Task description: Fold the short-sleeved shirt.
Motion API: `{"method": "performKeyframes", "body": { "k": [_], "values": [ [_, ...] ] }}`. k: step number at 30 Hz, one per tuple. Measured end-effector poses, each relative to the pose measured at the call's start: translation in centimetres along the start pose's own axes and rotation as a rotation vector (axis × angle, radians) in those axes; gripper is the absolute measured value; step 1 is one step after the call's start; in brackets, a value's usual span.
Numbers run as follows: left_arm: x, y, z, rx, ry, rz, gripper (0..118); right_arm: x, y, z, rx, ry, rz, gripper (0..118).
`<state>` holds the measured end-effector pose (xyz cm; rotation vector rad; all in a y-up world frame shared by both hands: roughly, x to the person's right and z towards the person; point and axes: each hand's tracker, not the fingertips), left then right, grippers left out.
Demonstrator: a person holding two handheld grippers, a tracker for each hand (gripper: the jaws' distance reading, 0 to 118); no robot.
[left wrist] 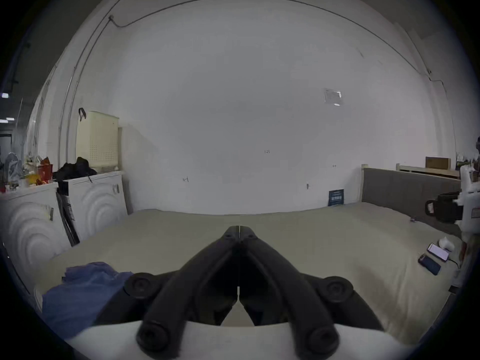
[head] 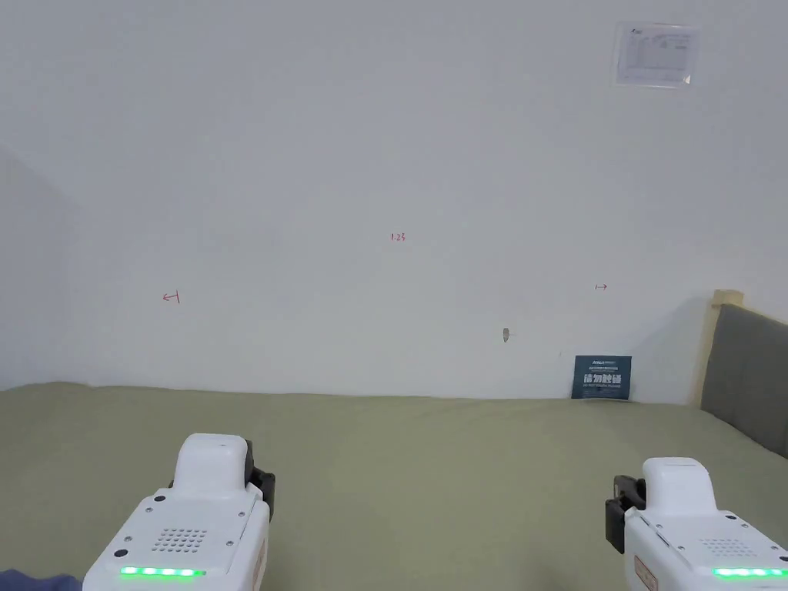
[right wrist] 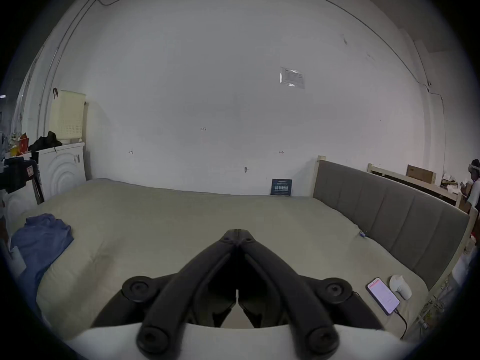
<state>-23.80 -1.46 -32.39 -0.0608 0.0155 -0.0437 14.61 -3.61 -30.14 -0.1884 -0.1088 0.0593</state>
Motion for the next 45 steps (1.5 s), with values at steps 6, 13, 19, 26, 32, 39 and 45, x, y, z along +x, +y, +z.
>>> {"method": "performKeyframes", "body": {
  "k": [6, 13, 19, 26, 32, 39, 45],
  "values": [
    [-2.9, 1.5, 1.4, 0.018, 0.036, 0.04, 0, -2.5, 2.7, 0.2, 0.035, 0.052, 0.025, 0],
    [-10.6, 2.1, 5.6, 0.004, 0.19, 0.002, 0, -11.6, 5.3, -0.9, 0.086, 0.231, 0.018, 0],
    [-19.7, 1.0, 11.7, -0.044, 0.399, 0.004, 0, -23.0, 5.6, -1.4, 0.087, 0.461, -0.003, 0],
    [-26.9, -1.6, 16.4, -0.113, 0.571, 0.047, 0, -33.8, 4.2, -1.0, 0.062, 0.657, 0.049, 0],
    [-30.8, -2.5, 11.4, -0.294, 0.484, 0.053, 0, -38.3, 2.9, -3.2, 0.042, 0.713, 0.075, 0],
    [-35.4, -3.3, -7.5, -0.83, 0.153, 0.109, 0, -39.7, 0.5, -6.5, -0.002, 0.721, 0.103, 0],
    [-35.7, -10.9, -17.2, -1.246, 0.043, 0.313, 0, -38.1, -2.7, -9.2, -0.062, 0.693, 0.142, 0]
  ]
}}
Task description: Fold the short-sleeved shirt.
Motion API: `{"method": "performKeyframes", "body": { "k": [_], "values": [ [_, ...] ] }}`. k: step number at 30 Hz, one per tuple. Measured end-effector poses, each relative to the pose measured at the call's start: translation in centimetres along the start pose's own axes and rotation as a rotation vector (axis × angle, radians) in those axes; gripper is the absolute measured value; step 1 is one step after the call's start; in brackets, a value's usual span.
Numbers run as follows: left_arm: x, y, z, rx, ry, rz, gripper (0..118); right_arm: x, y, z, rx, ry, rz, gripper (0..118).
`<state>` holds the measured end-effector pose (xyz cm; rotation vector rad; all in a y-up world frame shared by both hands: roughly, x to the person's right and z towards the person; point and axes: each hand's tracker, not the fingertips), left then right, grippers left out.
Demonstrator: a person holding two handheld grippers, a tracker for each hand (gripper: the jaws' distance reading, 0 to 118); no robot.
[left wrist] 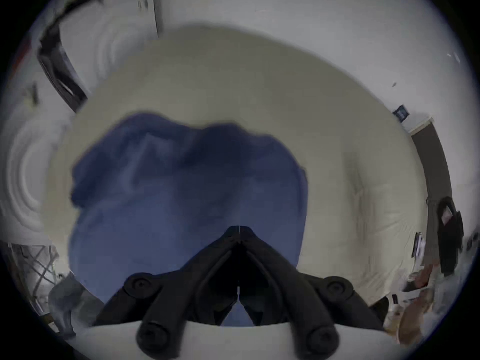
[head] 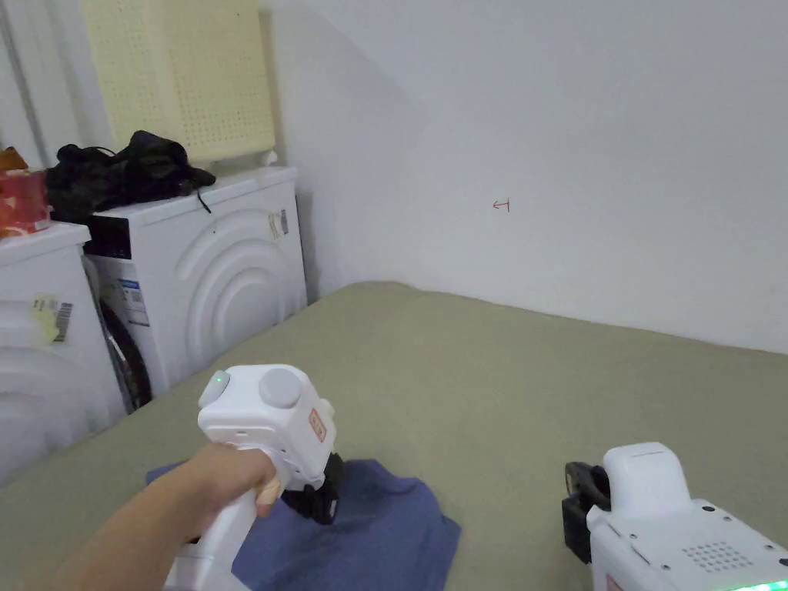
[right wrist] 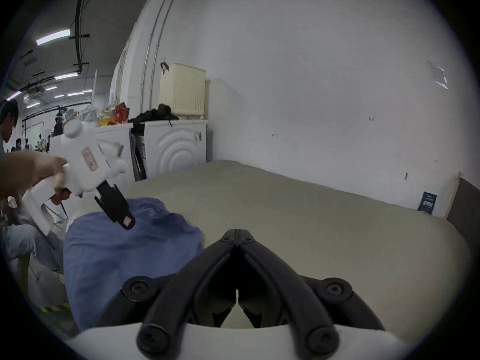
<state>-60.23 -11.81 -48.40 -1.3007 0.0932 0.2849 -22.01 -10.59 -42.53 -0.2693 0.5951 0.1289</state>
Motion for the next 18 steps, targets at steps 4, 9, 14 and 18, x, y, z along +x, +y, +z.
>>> {"method": "performKeyframes", "body": {
  "k": [4, 9, 14, 18],
  "values": [
    [1.0, 0.0, -3.5, -0.018, 0.032, -0.035, 6, 1.6, -1.8, -0.9, -0.042, -0.022, -0.014, 0],
    [1.3, -1.0, -5.8, -0.079, -0.026, -0.003, 118, 2.0, -2.3, -1.1, -0.048, -0.021, -0.053, 0],
    [1.0, -2.3, -6.9, -0.03, 0.007, 0.016, 22, 2.0, -2.2, 0.0, -0.033, -0.007, -0.031, 0],
    [0.7, -3.1, -5.3, -0.007, -0.029, 0.023, 0, 2.9, -2.3, 1.2, -0.033, -0.019, -0.009, 0]
  ]
}}
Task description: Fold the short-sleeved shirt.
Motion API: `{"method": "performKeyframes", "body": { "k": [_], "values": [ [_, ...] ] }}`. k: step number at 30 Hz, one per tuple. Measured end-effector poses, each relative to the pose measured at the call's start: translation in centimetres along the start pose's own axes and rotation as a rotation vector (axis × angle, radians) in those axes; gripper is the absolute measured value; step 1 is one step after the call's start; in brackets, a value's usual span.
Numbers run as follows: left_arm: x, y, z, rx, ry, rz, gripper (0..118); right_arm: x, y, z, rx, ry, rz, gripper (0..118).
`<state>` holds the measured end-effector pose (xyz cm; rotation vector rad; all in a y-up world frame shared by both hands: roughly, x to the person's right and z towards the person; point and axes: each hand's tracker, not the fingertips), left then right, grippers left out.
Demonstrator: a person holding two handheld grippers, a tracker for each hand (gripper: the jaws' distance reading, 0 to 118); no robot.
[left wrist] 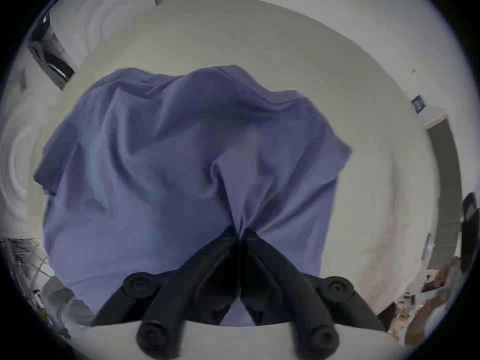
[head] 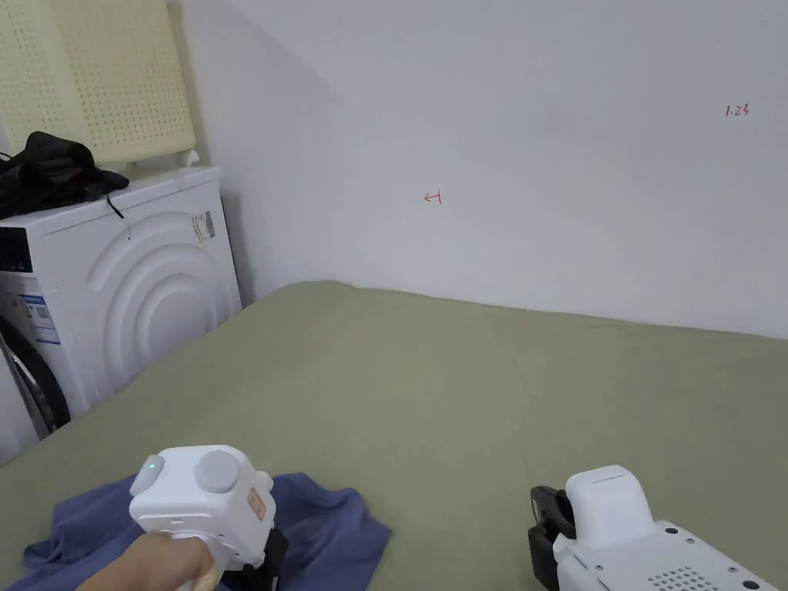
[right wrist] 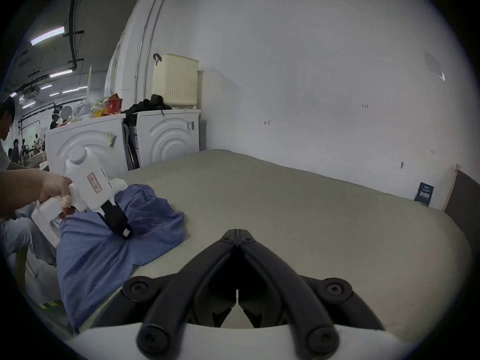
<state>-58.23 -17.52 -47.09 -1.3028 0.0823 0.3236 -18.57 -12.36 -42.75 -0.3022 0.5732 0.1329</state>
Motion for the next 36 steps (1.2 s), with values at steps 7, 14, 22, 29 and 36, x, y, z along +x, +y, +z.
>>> {"method": "performKeyframes", "body": {
  "k": [7, 14, 22, 29, 36],
  "values": [
    [0.2, 0.9, 4.4, 0.151, -0.061, 0.059, 0, 2.9, -0.7, 2.2, -0.005, -0.061, -0.036, 0],
    [10.5, 3.0, 10.1, 0.238, -0.047, -0.219, 0, 9.3, -1.0, 7.3, -0.006, -0.227, -0.045, 0],
    [30.8, 3.1, 12.7, 0.318, -0.335, -0.478, 0, 19.6, -0.7, 17.2, 0.02, -0.473, -0.065, 0],
    [50.4, -1.3, 10.1, 0.232, -0.588, -0.724, 0, 26.9, -2.0, 26.9, 0.008, -0.682, -0.076, 0],
    [61.3, -8.7, 3.8, 0.031, -0.773, -0.924, 0, 30.9, -4.7, 32.5, -0.023, -0.811, -0.144, 0]
  ]
}}
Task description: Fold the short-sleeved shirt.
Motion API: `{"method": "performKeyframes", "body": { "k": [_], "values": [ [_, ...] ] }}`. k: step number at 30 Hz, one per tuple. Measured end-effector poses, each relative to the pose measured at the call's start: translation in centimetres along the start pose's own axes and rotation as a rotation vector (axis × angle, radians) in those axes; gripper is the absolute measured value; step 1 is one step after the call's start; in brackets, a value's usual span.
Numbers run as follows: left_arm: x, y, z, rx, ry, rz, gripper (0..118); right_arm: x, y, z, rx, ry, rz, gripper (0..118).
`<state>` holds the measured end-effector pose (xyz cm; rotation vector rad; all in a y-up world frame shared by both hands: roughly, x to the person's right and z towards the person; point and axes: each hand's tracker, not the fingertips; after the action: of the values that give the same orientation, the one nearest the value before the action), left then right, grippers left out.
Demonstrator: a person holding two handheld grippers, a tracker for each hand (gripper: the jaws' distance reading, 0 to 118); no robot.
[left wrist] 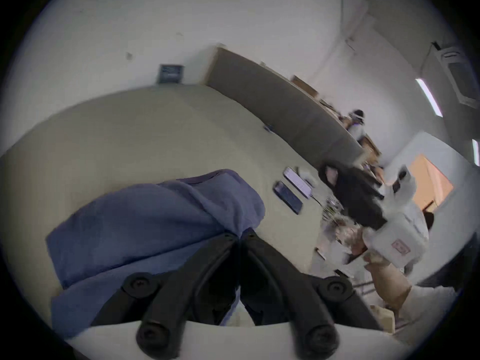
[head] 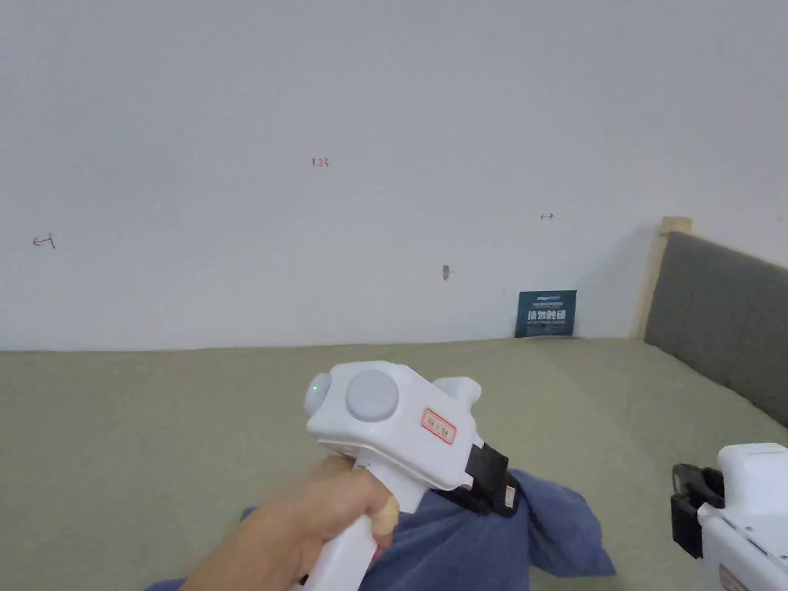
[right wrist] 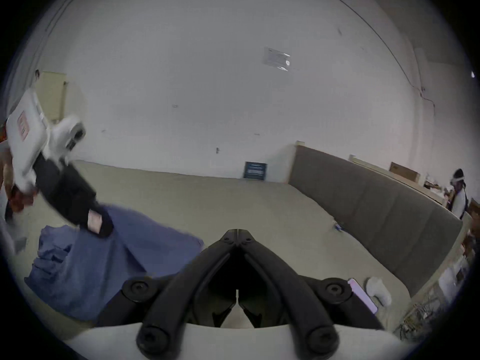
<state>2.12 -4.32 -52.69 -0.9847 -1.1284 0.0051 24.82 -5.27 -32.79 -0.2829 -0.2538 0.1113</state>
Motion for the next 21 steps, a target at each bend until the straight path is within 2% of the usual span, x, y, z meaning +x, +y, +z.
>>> {"method": "performKeyframes", "body": {
  "k": [2, 3, 4, 5, 6, 8, 9, 11, 12, 15, 16, 17, 18, 19, 21],
  "values": [
    [0.3, -1.3, -3.7, -0.068, -0.011, -0.009, 2, 0.5, -0.8, -0.1, -0.017, -0.013, 0.0, 0],
    [0.2, -2.5, -5.8, -0.098, -0.004, -0.006, 15, 0.6, -1.2, -0.1, -0.023, -0.018, -0.004, 0],
    [-0.5, -3.5, -7.5, -0.125, 0.018, 0.022, 43, 0.7, -1.5, -0.1, -0.031, -0.02, -0.008, 0],
    [-1.1, -4.5, -8.9, -0.126, 0.003, 0.058, 43, 0.7, -1.8, -0.1, -0.036, -0.022, -0.017, 0],
    [-1.9, -5.7, -10.4, -0.147, 0.002, 0.113, 57, 0.6, -2.1, -0.2, -0.046, -0.021, -0.027, 0],
    [-2.7, -8.2, -11.7, -0.178, 0.115, 0.208, 107, 0.3, -2.5, -0.3, -0.062, -0.011, -0.032, 0],
    [-3.1, -8.8, -11.4, -0.157, 0.177, 0.237, 106, 0.0, -2.5, -0.3, -0.066, -0.009, -0.028, 0],
    [-3.5, -8.4, -8.3, -0.123, 0.256, 0.263, 84, -0.4, -2.3, -0.5, -0.073, 0.011, -0.019, 0],
    [-3.6, -8.1, -5.7, -0.045, 0.28, 0.243, 75, -0.8, -2.1, -0.5, -0.071, 0.012, -0.019, 0],
    [-3.9, -8.5, 3.6, 0.163, 0.299, 0.182, 69, -1.7, -1.1, -0.6, -0.059, 0.035, -0.048, 0],
    [-4.0, -9.3, 6.7, 0.213, 0.336, 0.174, 61, -2.1, -0.8, -0.5, -0.05, 0.044, -0.054, 0],
    [-4.1, -10.2, 9.4, 0.257, 0.4, 0.165, 44, -2.5, -0.4, -0.5, -0.047, 0.051, -0.055, 0],
    [-4.2, -11.3, 11.9, 0.299, 0.49, 0.158, 13, -2.9, -0.1, -0.6, -0.041, 0.057, -0.053, 0],
    [-4.5, -12.8, 14.3, 0.333, 0.616, 0.15, 2, -3.4, 0.1, -0.5, -0.032, 0.065, -0.052, 0],
    [-4.9, -15.7, 18.2, 0.399, 0.777, 0.15, 0, -4.3, 0.4, -0.5, -0.021, 0.084, -0.058, 0]
  ]
}}
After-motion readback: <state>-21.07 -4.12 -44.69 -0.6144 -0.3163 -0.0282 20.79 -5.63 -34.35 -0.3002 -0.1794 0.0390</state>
